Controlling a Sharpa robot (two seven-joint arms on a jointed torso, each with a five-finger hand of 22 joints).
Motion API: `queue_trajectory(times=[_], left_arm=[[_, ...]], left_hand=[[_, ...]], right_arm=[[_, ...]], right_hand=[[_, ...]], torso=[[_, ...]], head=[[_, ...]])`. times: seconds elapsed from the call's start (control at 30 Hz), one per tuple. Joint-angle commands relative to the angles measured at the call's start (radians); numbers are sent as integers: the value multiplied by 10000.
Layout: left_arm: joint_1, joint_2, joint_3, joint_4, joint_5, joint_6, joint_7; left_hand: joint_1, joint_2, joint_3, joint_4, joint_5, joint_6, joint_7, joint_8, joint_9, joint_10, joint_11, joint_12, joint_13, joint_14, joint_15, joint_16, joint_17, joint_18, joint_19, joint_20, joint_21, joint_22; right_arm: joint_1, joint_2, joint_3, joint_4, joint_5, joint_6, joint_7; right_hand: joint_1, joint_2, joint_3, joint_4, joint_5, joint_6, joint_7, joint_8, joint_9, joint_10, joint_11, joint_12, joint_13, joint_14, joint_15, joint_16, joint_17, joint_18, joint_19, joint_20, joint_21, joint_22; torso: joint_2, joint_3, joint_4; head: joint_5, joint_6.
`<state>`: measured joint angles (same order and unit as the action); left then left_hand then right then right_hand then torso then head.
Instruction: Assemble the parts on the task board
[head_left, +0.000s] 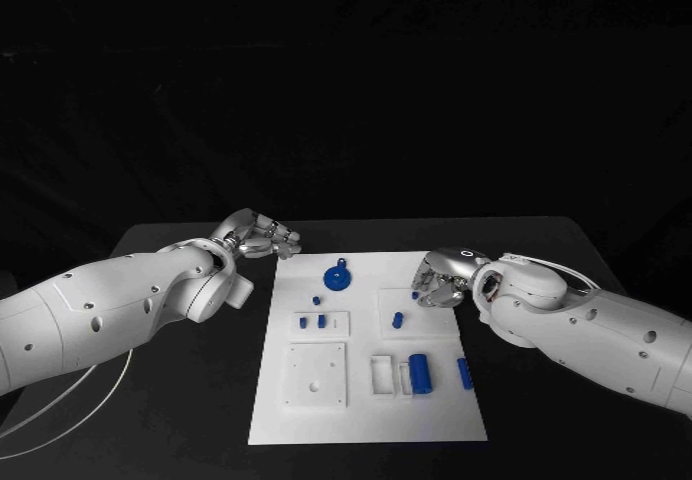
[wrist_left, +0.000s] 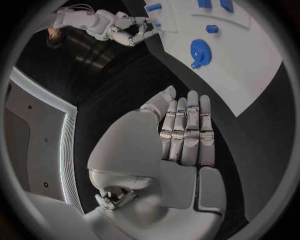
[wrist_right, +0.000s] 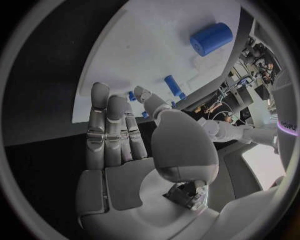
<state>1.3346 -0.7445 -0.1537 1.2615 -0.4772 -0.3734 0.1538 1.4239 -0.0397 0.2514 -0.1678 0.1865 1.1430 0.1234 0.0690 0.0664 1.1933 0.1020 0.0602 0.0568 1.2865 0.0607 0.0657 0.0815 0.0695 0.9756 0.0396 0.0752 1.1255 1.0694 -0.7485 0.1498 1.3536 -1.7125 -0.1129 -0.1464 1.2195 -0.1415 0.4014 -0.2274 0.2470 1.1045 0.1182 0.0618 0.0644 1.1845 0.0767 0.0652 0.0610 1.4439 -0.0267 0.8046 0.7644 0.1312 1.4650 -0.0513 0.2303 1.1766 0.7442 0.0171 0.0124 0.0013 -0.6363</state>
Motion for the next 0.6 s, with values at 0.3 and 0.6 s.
queue_trajectory(times=[0.3, 0.6], left_arm=[[28, -50, 12, 149, 745, 67, 427], [28, -60, 11, 151, 805, 165, 424]], left_hand=[[-30, 73, -2, -58, 46, -96, 30, -39, -8, -90, 18, 10, 5, -28, 39, -14, 13, 18, 67, 24, -82, -18], [-35, 86, 2, -63, 46, -82, 27, -28, -3, -97, 20, 11, 6, -35, 41, -15, 16, 29, 81, 29, -83, -48]], right_arm=[[-76, 168, -165, 11, -634, -219, -406], [-94, 221, -195, 92, -581, -237, -373]], right_hand=[[10, -124, 624, 229, -241, 73, -34, 12, 2, 154, -55, -48, -12, -16, -6, 127, -98, 133, 385, 32, 196, -220], [-36, 71, 1326, 212, -615, 600, -177, 18, 15, 762, -248, -44, -3, -8, -122, 200, -67, 5, 371, -89, 358, -151]], torso=[[0, 4, -4], [-12, 8, -10]], head=[[62, -107], [71, -127]])
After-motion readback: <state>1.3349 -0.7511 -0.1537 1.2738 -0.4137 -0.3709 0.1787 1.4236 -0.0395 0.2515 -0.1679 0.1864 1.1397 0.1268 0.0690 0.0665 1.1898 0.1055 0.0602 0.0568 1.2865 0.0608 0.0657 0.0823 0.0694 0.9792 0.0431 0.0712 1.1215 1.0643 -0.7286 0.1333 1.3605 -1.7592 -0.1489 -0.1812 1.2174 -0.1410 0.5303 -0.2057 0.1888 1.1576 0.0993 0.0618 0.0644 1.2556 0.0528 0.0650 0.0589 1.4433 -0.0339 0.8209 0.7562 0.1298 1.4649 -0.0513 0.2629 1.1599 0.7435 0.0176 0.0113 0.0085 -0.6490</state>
